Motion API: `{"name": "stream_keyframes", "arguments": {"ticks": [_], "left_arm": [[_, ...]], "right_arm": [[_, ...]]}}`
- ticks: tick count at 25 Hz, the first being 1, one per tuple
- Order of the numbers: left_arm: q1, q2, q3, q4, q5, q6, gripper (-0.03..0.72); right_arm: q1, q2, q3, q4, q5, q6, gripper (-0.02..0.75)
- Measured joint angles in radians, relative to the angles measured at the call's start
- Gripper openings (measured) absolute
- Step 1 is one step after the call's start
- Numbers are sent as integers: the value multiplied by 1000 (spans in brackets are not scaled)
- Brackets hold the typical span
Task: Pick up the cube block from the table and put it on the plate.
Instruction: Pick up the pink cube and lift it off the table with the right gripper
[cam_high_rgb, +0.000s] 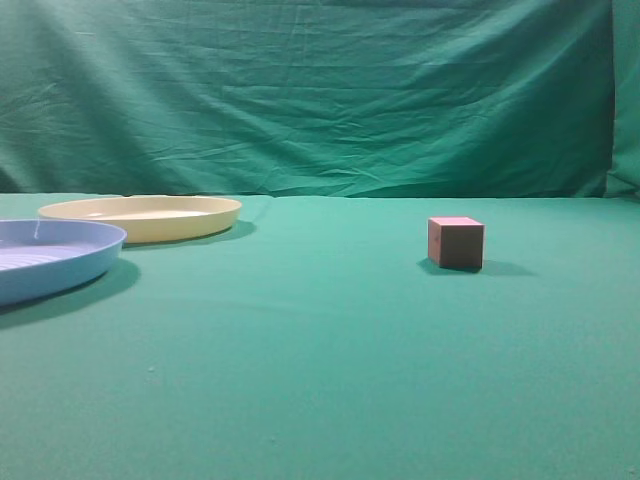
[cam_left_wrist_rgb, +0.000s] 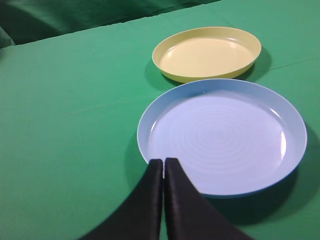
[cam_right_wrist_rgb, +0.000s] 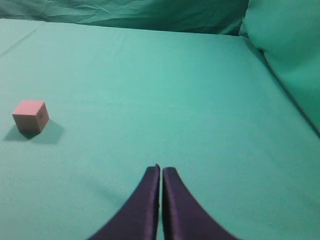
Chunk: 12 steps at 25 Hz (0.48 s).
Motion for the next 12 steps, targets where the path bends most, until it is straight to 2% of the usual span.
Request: {"name": "stream_keyframes", "arguments": {"ticks": [12], "left_arm": [[0, 0, 0, 0, 0, 0, 0]], "right_arm": [[0, 0, 0, 0, 0, 0, 0]]}}
